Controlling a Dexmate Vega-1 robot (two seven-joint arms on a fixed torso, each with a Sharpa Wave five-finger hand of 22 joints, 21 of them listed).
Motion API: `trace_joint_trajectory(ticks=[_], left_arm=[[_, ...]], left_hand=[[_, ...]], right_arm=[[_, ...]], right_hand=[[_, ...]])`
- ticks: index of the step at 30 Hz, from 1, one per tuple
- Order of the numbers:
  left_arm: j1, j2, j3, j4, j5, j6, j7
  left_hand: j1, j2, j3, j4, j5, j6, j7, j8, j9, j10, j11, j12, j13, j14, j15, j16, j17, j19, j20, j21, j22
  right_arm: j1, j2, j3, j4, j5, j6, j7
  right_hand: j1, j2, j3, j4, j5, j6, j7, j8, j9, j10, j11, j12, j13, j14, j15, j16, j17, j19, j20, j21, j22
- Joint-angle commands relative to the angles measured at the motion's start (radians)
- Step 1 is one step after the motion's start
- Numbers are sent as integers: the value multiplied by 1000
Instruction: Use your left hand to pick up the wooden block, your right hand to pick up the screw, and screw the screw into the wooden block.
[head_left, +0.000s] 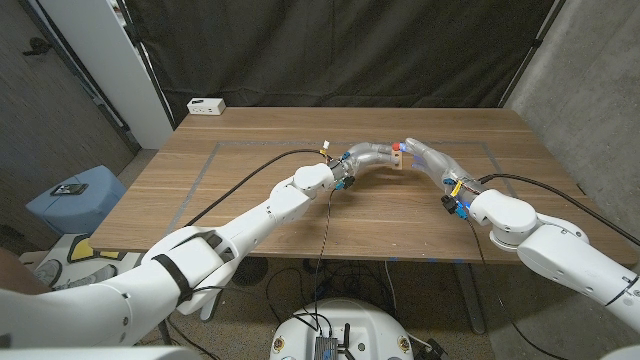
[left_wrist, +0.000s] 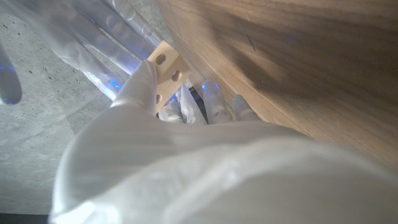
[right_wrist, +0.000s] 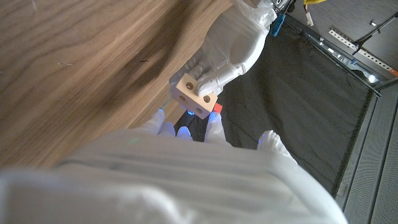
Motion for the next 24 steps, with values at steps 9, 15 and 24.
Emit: trace_joint_trajectory(ticks=[9,15,24], left_arm=[[23,29,-2,-63,6,13,9],[31,35,-3,-78,5,18,12],[39,43,-5,-94,6,22,20]], left_hand=[[-7,24,83,82,6,40,27,9,2,11,2,15,22,5,-25,6,5,8,0,2,2],[-6,23,83,81,6,40,28,10,2,10,2,15,22,6,-25,7,5,8,-1,2,2],[-7,23,83,81,6,40,27,9,2,10,0,15,22,7,-26,7,4,9,-1,3,2]], right_arm=[[-24,0,-1,-35,-19,6,-9],[-21,0,-6,-38,-23,9,0],[-20,1,-7,-36,-25,15,5]], right_hand=[[-8,1,8,0,6,9,1,6,4,-25,8,4,4,-68,6,6,2,-6,2,5,2],[-9,1,9,0,6,11,1,6,4,-25,8,4,4,-68,5,6,2,-7,2,4,2],[-9,1,9,-1,6,14,1,7,4,-23,6,5,4,-68,6,6,2,-7,2,4,2]])
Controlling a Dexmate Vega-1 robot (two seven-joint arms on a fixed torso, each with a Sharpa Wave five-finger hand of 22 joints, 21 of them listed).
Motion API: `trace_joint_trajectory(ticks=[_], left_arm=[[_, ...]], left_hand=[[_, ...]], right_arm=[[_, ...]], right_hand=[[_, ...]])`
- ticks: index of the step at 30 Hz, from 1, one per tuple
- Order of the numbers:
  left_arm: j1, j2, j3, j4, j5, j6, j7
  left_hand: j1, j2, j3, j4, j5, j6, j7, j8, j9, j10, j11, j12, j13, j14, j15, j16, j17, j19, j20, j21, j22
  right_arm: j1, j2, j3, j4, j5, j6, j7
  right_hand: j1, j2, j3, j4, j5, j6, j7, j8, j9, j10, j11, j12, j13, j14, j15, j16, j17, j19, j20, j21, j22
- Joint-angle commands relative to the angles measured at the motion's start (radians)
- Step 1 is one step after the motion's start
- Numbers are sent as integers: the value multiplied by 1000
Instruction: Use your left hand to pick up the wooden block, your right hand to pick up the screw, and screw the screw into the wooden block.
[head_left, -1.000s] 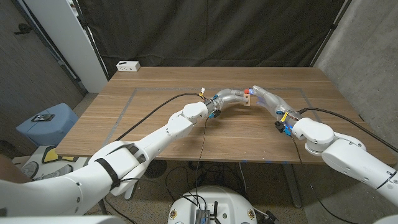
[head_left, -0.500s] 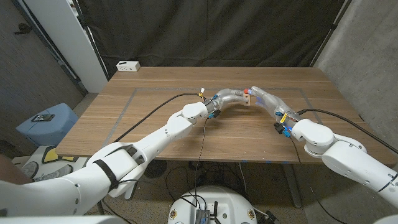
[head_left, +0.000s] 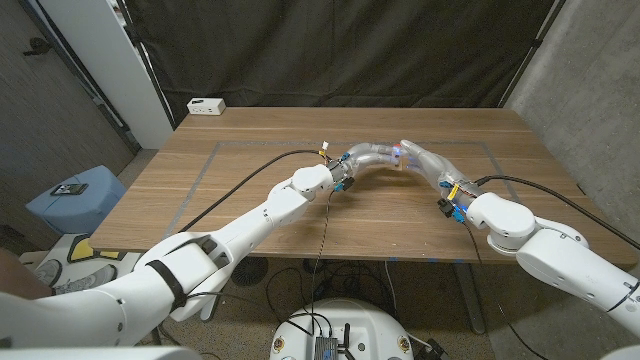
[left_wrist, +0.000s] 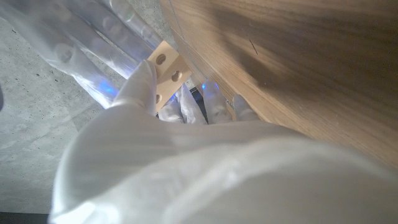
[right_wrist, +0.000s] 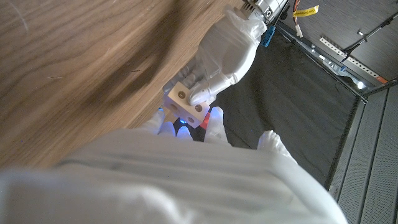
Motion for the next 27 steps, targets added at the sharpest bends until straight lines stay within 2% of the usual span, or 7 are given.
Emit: trace_joint_trajectory(ticks=[1,17,27], left_arm=[[12,13,-2,-26,2,9,10],[14,14,0,-29,3,10,9],[21,23,-2,-47,6,13,16]], left_hand=[[-7,23,83,82,6,40,28,9,2,7,1,15,22,7,-26,7,5,9,-1,3,2],[-7,23,82,82,6,39,30,9,2,7,3,15,22,6,-25,7,5,8,-1,2,2],[-9,23,82,83,6,40,29,10,2,6,5,15,22,6,-25,6,5,8,0,2,2]], right_arm=[[-2,2,-2,-4,-2,8,8],[-70,-12,77,-11,29,41,3],[-62,-3,88,13,31,46,14]], right_hand=[[-9,1,9,-1,6,15,1,7,2,-20,4,5,4,-68,6,6,2,-7,2,4,2],[-10,0,10,-1,6,17,3,7,2,-17,5,6,4,-68,7,6,2,-8,2,4,2],[-11,0,10,-1,6,16,4,6,2,-17,5,6,4,-68,7,6,2,-8,2,4,2]])
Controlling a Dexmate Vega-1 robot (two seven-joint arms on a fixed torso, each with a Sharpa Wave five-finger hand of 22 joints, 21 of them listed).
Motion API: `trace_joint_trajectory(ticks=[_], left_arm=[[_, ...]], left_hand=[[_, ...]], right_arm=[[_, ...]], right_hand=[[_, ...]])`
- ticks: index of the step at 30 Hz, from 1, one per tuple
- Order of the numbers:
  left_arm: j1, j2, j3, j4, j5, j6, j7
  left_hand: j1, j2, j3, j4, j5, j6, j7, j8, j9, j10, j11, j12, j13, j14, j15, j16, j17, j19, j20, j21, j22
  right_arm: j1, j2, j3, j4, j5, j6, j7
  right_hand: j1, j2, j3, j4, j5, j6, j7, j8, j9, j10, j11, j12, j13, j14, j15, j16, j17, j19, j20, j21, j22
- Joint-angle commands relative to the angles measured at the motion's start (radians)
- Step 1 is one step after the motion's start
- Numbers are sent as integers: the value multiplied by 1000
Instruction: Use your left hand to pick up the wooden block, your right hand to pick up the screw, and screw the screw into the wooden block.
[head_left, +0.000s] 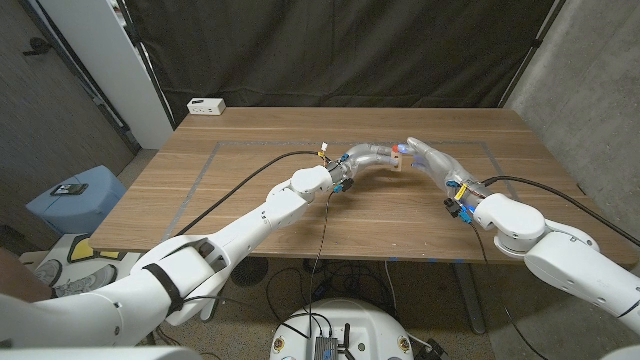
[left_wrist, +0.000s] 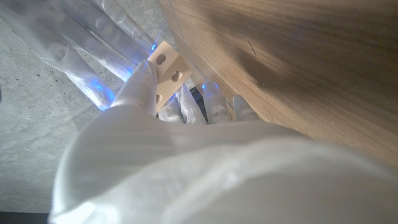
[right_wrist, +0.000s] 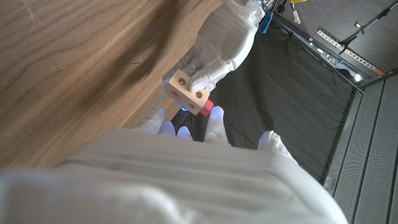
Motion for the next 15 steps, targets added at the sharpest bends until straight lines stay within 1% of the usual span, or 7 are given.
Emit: trace_joint_trajectory(ticks=[1,7,15], left_arm=[[7,8,-1,-16,3,3,6],[10,15,-1,-28,3,8,7],[9,18,-1,-33,5,9,5]], left_hand=[[-8,22,83,82,9,40,29,10,1,10,0,16,22,8,-26,7,4,8,0,2,2],[-9,23,83,83,9,40,28,9,1,9,1,15,22,8,-26,7,4,8,-1,2,2],[-8,23,83,82,9,39,29,9,1,9,3,15,22,6,-26,6,4,8,-1,2,2]], right_arm=[[-3,4,21,24,4,13,12],[14,12,16,37,3,15,19],[54,21,-12,61,-6,11,37]], right_hand=[[-7,4,6,3,6,5,4,6,2,-17,4,6,4,-68,7,6,2,-8,2,4,2],[-7,3,7,2,6,-1,5,4,2,-18,5,5,4,-68,6,6,2,-8,2,4,2],[-7,3,8,2,6,-18,3,-2,1,-24,7,2,4,-70,7,5,2,-9,3,4,2]])
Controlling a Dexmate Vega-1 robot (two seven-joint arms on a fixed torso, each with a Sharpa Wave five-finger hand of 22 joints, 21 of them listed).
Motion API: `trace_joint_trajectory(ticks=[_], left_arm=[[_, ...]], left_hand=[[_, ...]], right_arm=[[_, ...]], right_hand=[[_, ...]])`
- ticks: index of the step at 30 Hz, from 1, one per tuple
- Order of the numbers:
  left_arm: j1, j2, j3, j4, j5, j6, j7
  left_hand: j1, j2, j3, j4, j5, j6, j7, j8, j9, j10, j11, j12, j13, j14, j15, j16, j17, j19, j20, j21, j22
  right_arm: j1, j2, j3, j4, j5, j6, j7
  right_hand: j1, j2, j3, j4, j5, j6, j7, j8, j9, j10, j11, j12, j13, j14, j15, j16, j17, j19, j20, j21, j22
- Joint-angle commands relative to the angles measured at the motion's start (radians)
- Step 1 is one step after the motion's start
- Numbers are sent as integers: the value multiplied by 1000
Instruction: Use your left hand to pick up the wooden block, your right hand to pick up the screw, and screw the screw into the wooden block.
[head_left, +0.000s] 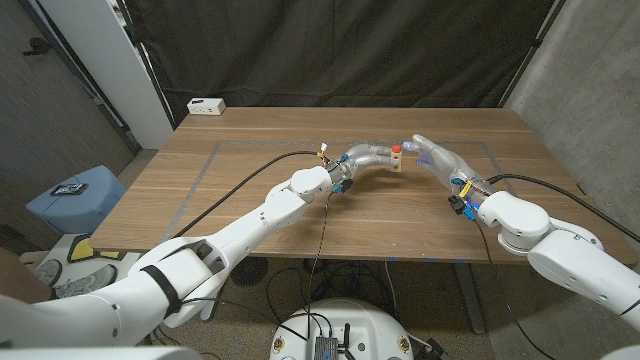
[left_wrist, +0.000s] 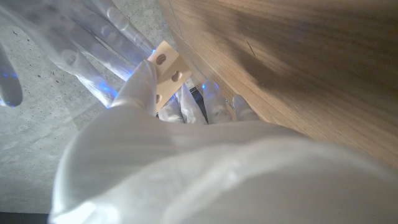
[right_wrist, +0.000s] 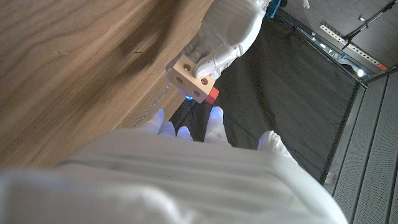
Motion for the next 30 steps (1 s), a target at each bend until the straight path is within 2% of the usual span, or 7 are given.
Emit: trace_joint_trajectory(ticks=[1,13,30], left_arm=[[3,7,-1,-13,2,4,1],[9,14,-3,-28,3,9,7],[14,18,-1,-41,6,14,12]], left_hand=[[-8,23,83,82,6,39,28,9,2,7,-1,15,22,7,-26,6,4,9,-1,3,2],[-8,22,82,82,6,39,27,9,2,7,-3,15,22,7,-26,7,4,9,-2,2,2],[-8,22,82,81,6,41,26,10,2,5,-4,14,21,7,-27,6,4,8,-3,2,2]], right_arm=[[47,14,-30,35,-10,2,24],[97,27,-71,77,-15,9,50],[113,38,-95,102,-15,25,50]], right_hand=[[-8,3,8,2,6,-8,1,-2,1,-25,7,2,4,-70,6,5,2,-9,2,4,2],[-8,2,9,1,6,-17,2,-3,1,-29,6,1,4,-73,6,4,2,-9,3,4,2],[-8,2,10,0,6,-18,1,-1,1,-31,7,1,4,-73,5,5,2,-9,4,4,2]])
